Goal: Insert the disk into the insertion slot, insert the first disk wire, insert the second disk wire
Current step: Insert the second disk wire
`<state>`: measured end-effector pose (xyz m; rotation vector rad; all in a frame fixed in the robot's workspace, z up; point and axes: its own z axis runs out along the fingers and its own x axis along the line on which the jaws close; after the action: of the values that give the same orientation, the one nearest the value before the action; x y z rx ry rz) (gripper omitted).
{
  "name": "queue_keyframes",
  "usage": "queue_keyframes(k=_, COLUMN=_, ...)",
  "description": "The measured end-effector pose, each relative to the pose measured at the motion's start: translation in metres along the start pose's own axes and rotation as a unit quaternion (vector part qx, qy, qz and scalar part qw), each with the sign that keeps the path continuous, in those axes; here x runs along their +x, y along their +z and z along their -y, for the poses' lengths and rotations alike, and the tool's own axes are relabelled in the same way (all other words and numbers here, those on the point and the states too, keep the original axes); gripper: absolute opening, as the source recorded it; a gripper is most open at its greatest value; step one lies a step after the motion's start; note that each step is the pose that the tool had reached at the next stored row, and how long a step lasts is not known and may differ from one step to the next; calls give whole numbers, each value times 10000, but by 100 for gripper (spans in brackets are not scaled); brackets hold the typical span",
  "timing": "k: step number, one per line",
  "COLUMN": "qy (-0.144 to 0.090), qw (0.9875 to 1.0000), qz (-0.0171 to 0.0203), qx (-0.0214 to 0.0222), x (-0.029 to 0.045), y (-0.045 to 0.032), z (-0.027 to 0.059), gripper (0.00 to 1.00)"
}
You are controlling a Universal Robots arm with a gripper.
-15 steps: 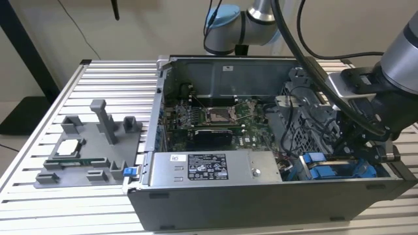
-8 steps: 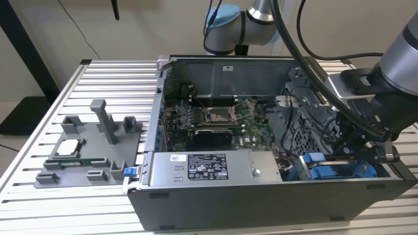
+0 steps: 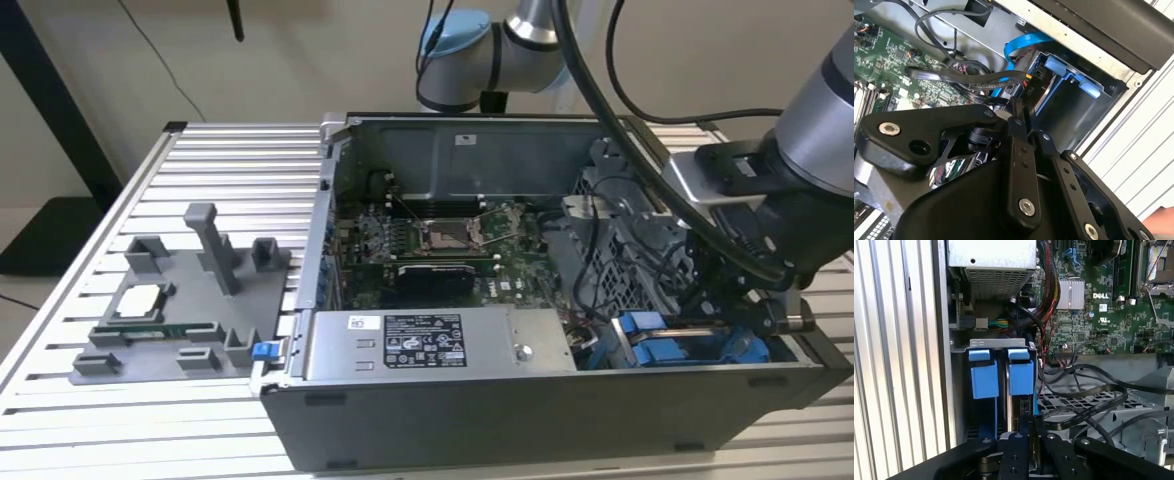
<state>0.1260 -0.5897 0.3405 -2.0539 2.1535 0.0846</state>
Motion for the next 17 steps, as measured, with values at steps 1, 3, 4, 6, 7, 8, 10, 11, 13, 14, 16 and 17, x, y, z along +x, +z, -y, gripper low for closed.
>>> queue_keyframes(k=1, qy=0, qw=10000, qz=-1, qx=0, x=0, y=0, z=0, gripper=0)
queue_keyframes(k=3, qy=0, qw=10000, qz=-1, qx=0, x=0, y=5, z=-1, gripper=0)
queue_keyframes(k=4, qy=0, qw=10000, qz=-1, qx=0, x=1, y=11, z=-1, gripper=0)
queue_keyframes(k=6, qy=0, qw=10000, qz=-3, qx=0, x=5, y=33, z=-2, gripper=0)
queue_keyframes(k=7, qy=0, qw=10000, qz=-5, qx=0, x=7, y=43, z=-3, gripper=0)
queue_keyframes(k=8, qy=0, qw=10000, qz=-6, qx=0, x=8, y=52, z=-4, gripper=0)
queue_keyframes(k=10, qy=0, qw=10000, qz=-3, qx=-1, x=9, y=57, z=-4, gripper=0)
queue_keyframes(k=11, qy=1, qw=10000, qz=2, qx=-1, x=10, y=60, z=-5, gripper=100)
queue_keyframes(k=13, qy=1, qw=10000, qz=2, qx=-3, x=3, y=18, z=-2, gripper=100)
queue_keyframes(k=14, qy=1, qw=10000, qz=-1, qx=-3, x=-3, y=-19, z=1, gripper=100)
queue_keyframes(k=16, qy=0, qw=10000, qz=-1, qx=-3, x=-10, y=-62, z=5, gripper=100)
queue_keyframes(k=17, qy=1, qw=10000, qz=0, qx=-3, x=-12, y=-76, z=5, gripper=100)
